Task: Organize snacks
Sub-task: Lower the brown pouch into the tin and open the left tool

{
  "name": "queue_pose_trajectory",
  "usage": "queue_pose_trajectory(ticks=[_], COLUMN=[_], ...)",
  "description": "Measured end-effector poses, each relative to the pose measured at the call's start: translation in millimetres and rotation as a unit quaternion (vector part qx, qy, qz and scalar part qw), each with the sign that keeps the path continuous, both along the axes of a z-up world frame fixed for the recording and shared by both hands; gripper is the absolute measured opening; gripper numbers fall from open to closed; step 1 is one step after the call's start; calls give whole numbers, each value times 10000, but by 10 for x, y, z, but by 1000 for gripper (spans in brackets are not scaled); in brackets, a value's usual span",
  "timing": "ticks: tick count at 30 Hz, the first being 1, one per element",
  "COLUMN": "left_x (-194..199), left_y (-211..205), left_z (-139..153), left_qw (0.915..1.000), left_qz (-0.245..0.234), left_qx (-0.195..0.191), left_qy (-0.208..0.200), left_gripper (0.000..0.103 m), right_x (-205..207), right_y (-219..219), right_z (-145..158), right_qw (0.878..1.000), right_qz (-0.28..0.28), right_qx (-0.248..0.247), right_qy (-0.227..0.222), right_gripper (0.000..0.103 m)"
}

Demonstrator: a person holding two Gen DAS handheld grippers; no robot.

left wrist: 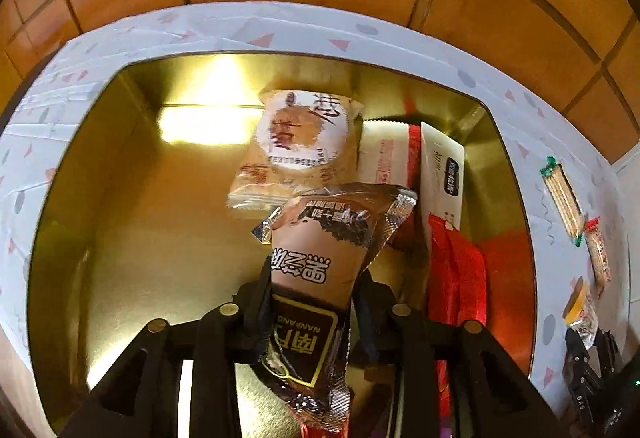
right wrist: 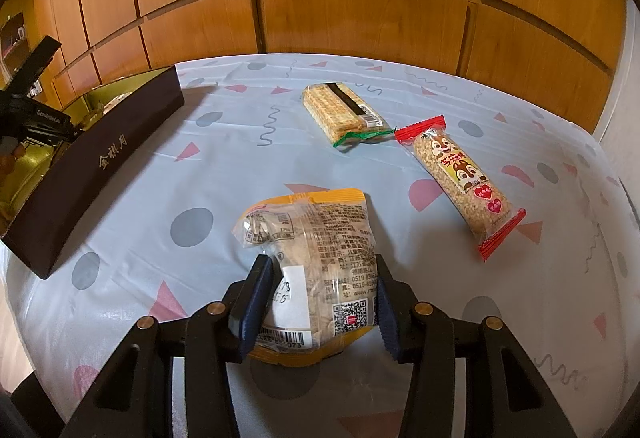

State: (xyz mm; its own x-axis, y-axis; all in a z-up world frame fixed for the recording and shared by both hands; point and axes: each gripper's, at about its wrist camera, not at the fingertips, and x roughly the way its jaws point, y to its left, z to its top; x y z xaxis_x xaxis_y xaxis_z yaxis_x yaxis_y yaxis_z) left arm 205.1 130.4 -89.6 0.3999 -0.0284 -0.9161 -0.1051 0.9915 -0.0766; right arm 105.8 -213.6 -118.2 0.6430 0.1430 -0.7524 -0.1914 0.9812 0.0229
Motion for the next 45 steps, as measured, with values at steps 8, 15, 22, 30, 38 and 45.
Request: queue_pose_trajectory(ticks=[8, 15, 22, 30, 38, 45], left_x=[-303, -684, -1056, -1321, -1460, -1538], left_y=[-4, -124, -193, -124, -5, 101], left_z=[215, 472, 571, 581, 540, 508], left_qw=[9991, 9934, 9894, 9868, 9861, 9863], left_qz=[-7, 204, 204, 291, 401, 487], left_qx=[159, 460, 512, 488, 458, 386], left_qy=[-406, -1032, -1343, -1518, -1545, -1525], left_gripper=[42, 42, 42, 42, 42, 42], right_x=[-4, -2, 0, 14, 70, 77], right_y=[3, 13, 46, 79, 130, 166], right_z=[-3, -3, -1, 4, 27, 37], right_qw=[10000, 10000, 9998, 9994, 9980, 9970], right_qz=[-8, -10, -1, 17, -14, -47], right_qx=[-14, -67, -206, -351, -556, -678], right_qy=[-6, -9, 3, 59, 292, 358], right_gripper=[50, 50, 49, 49, 49, 48])
